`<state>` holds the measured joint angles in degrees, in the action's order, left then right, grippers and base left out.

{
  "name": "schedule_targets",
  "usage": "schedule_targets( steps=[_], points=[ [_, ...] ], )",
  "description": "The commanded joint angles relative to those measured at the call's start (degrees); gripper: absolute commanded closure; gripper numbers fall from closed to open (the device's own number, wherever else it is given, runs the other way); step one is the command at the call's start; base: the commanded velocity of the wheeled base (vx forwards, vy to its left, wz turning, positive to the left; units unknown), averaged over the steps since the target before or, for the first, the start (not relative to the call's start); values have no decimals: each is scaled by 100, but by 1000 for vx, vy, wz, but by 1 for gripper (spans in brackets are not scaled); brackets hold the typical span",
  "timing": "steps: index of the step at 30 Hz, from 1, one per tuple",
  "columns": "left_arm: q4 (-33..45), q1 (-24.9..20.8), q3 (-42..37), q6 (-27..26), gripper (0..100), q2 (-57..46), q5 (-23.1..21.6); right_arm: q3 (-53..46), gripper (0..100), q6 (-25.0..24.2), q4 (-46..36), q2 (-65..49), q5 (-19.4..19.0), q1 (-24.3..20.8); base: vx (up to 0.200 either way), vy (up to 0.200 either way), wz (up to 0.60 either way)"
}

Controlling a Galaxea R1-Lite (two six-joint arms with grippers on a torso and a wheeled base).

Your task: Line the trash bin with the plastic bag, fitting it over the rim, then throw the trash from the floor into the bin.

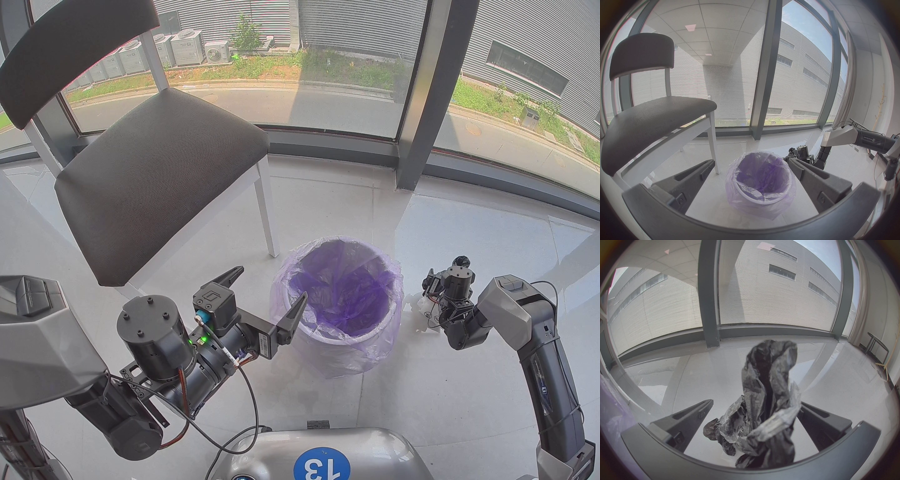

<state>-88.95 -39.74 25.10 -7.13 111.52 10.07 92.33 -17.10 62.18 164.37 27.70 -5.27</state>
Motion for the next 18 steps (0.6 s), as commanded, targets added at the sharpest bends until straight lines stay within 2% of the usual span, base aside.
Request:
schedule_targets(
  steps=[1, 4, 6, 9, 18],
  points=[
    [-105, -16, 4, 1, 0, -60, 13, 118, 0, -197, -40, 166, -1, 34, 0, 0, 0],
    [-105, -7, -5, 1, 0, -69, 21, 329, 0, -434, -242, 245, 8, 105, 0, 0, 0],
    [-105, -16, -49, -8, 0, -87, 57, 646, 0, -821, -708, 315, 34, 175, 0, 0, 0],
    [-105, -51, -67, -60, 0, -113, 74, 751, 0, -1014, -1332, 412, 219, 254, 0, 0, 0],
    [-105, -86, -67, -87, 0, -95, 74, 769, 0, -1216, -1279, 421, 245, 140, 0, 0, 0]
  ],
)
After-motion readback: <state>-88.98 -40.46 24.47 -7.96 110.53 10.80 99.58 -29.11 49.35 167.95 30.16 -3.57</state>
